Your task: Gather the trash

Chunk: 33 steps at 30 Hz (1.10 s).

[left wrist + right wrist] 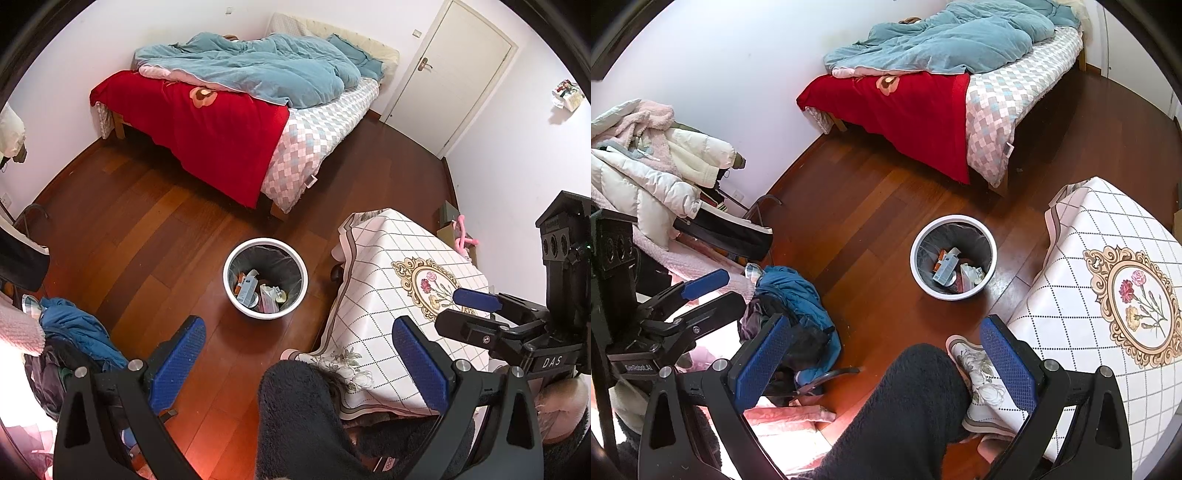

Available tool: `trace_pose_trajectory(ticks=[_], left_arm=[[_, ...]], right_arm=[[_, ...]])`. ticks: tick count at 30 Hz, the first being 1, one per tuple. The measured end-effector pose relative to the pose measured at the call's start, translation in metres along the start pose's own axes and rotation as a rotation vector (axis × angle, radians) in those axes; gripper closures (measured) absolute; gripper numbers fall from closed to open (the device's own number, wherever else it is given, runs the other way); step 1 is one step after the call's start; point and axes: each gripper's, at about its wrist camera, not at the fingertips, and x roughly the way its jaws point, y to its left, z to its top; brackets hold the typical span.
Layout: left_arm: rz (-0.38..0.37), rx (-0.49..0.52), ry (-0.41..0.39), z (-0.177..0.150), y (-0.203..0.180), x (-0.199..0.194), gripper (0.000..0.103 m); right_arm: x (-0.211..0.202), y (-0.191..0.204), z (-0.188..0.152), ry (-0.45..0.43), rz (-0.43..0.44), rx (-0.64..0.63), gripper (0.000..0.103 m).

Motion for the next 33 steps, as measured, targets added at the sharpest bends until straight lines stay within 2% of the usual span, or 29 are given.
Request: trace_pose_trajectory(ticks=[27, 33], left_arm=[[-0.010, 0.008, 0.005, 0.0022, -0.0017, 0.0000, 0.000], [-0.016, 0.004, -0.016, 0.0027, 0.0008, -0.0022, 0.000]], right_arm=[[0.0000, 0.0001, -0.0068, 0.003, 0.002, 0.005, 0.000], [-0.0002, -0.0001, -0.0063, 0.000, 0.004, 0.010, 0.000]])
